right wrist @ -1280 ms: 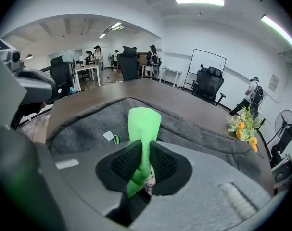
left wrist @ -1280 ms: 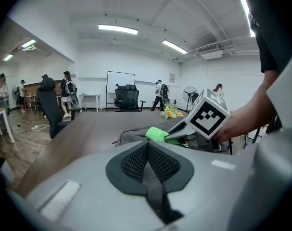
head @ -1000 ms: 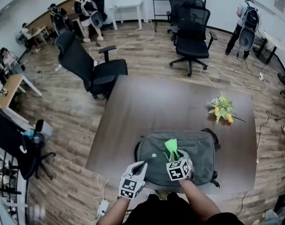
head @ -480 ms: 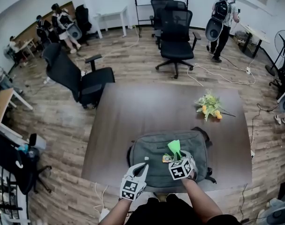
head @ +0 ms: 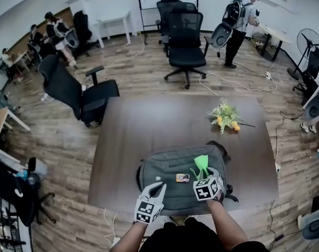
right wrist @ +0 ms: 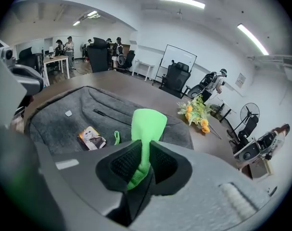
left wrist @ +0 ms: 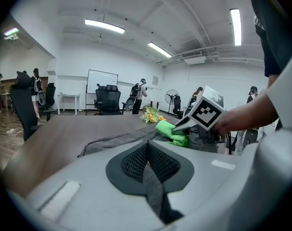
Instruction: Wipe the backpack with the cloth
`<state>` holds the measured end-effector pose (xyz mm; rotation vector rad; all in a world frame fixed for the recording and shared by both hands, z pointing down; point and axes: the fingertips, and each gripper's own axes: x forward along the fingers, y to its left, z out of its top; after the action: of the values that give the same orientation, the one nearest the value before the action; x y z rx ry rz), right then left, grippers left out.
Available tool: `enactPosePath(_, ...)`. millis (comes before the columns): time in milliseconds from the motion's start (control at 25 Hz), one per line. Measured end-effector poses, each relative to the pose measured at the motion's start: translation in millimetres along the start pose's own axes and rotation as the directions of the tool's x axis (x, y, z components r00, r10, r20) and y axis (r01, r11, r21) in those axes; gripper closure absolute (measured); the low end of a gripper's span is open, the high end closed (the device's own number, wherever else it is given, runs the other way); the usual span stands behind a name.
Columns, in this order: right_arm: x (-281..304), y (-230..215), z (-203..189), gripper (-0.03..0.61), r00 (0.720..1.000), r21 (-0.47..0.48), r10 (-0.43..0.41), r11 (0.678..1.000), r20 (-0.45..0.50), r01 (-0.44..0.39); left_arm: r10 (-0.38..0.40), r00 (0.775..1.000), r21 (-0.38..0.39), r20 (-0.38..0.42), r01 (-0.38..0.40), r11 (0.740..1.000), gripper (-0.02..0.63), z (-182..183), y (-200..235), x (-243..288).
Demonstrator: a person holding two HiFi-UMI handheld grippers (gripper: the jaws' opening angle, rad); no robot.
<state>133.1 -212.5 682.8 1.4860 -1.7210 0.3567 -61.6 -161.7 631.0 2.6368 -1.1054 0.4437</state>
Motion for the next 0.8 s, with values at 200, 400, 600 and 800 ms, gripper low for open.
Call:
enactPosePath(200,-8,-19,-1,0.520,0.999,0.021,-0.031,0.999,0.008,0.031,-0.010,1.000,-0.001,0.005,0.010,1.000,0.595,1,-1,7)
enactPosePath(400,-13,-29,-2,0.520,0.998,0.019,-0.055,0.998,0.018,0.055,-0.026,1.000,0.002,0.006,0.026,1.000,0.595,5,-5,13)
enactPosePath(600,-22,-44,-6,0.520,0.995,0.016,-0.093,0.996,0.021,0.092,-0.026,1.000,0.013,0.004,0.026,1.000,0.595,5,-5,19)
enactPosePath(800,-29,-58,-12,0.520,0.993,0.048,-0.114,0.992,0.027,0.112,-0.033,0.999,0.003,0.002,0.033,0.999,0.595,7,-9,20)
